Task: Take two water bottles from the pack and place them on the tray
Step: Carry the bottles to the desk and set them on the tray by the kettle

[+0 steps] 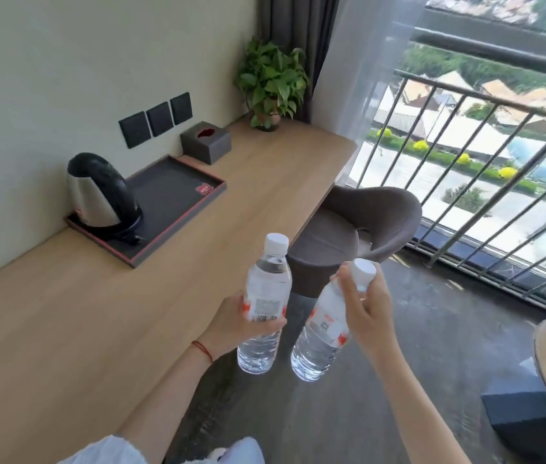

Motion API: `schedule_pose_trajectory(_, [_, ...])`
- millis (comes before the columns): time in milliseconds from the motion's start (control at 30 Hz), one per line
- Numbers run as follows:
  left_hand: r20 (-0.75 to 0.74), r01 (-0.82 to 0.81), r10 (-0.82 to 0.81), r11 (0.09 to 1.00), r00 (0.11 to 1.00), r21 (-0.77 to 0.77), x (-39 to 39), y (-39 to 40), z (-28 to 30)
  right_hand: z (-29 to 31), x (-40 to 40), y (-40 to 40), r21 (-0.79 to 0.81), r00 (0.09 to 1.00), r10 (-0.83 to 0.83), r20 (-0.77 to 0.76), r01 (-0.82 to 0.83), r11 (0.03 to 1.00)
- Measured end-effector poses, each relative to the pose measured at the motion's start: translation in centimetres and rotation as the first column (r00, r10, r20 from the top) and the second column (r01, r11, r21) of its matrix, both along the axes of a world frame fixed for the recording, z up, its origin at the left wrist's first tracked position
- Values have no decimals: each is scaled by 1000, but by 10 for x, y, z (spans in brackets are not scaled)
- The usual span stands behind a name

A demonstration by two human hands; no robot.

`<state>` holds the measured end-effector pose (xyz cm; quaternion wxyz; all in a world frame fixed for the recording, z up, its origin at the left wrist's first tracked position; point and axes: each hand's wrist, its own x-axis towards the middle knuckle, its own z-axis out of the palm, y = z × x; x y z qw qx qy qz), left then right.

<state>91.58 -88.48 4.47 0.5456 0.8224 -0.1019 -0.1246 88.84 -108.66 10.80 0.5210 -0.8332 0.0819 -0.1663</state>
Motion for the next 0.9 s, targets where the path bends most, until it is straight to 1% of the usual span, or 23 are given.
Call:
schedule_pose_trajectory(200, [-66,-66,65,998,996,-8,97,-34,-15,-10,104,-37,51,998,63,-15,-62,997])
schedule_pose_trajectory(333, [-76,-90,87,995,993,-33,162,-50,-19,-14,177,-49,15,995,95,-41,-95,995])
schedule_pose_trajectory(433, [-110,-127,120,990,987,-57,202,-58,-18,-13,227,-54,-23,989,143,-27,-144,989])
schedule_pose_trajectory(533, [-154,-217,205,974,967,-66,235,-64,-22,-13,275,-56,-20,979,201,-18,-202,979])
schedule_pose_trajectory(600, [-176,-280,265,958,948,-67,250,-66,-25,-15,303,-57,15,965,263,-5,-263,965])
schedule_pose_trajectory(667, [-183,-337,323,940,929,-53,263,-68,-29,-20,331,-55,6,943,333,1,-333,943])
schedule_pose_trajectory(733, [-180,-418,406,908,896,-33,273,-68,-36,-30,362,-50,-12,904,428,-19,-428,904])
schedule_pose_trajectory(800, [-187,-537,524,843,831,-25,281,-68,-45,-42,394,-44,-15,847,530,-41,-531,847])
schedule_pose_trajectory(900, [-217,-731,710,682,670,-28,286,-68,-54,-51,430,-31,-16,708,703,-66,-706,708])
